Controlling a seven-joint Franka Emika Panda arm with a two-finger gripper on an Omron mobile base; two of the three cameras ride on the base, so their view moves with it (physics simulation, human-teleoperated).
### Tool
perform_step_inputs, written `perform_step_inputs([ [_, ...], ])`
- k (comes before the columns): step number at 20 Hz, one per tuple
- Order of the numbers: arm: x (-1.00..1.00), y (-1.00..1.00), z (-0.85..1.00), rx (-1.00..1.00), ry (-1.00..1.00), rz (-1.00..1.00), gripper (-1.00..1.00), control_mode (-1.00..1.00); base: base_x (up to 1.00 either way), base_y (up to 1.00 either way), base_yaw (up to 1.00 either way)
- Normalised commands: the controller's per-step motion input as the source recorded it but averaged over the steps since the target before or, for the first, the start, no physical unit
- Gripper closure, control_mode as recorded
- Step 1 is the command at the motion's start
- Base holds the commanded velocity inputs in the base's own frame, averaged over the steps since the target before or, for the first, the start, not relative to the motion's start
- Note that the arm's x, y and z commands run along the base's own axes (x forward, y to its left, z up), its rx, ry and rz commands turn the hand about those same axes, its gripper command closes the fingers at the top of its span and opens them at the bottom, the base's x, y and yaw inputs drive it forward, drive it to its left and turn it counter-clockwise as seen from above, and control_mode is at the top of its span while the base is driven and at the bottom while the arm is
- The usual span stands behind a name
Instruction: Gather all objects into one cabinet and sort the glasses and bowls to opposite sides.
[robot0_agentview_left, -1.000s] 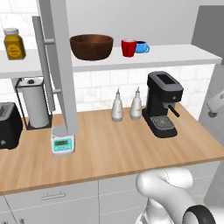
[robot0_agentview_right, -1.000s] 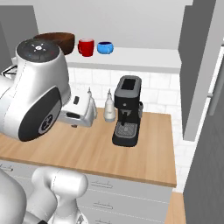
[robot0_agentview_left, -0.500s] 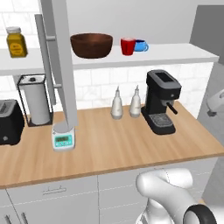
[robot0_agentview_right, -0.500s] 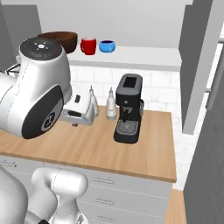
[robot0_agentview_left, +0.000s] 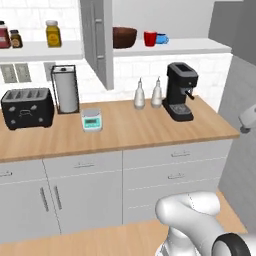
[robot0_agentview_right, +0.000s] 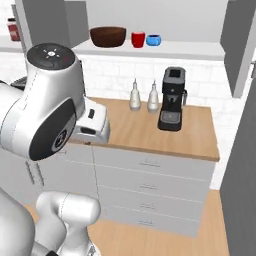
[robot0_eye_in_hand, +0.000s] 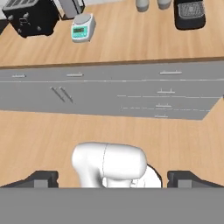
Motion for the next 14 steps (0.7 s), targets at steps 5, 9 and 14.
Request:
perform_step_inputs([
  [5, 0.00, 0.00, 0.00, 0.00, 0.00, 0.00, -1.00, 1.00, -0.86, 1.00, 0.00],
  [9, 0.00, 0.00, 0.00, 0.00, 0.00, 0.00, -1.00, 1.00, -0.51, 1.00, 0.00],
  [14, 0.00, 0.00, 0.00, 0.00, 0.00, 0.00, -1.00, 1.00, -0.05, 1.00, 0.00],
])
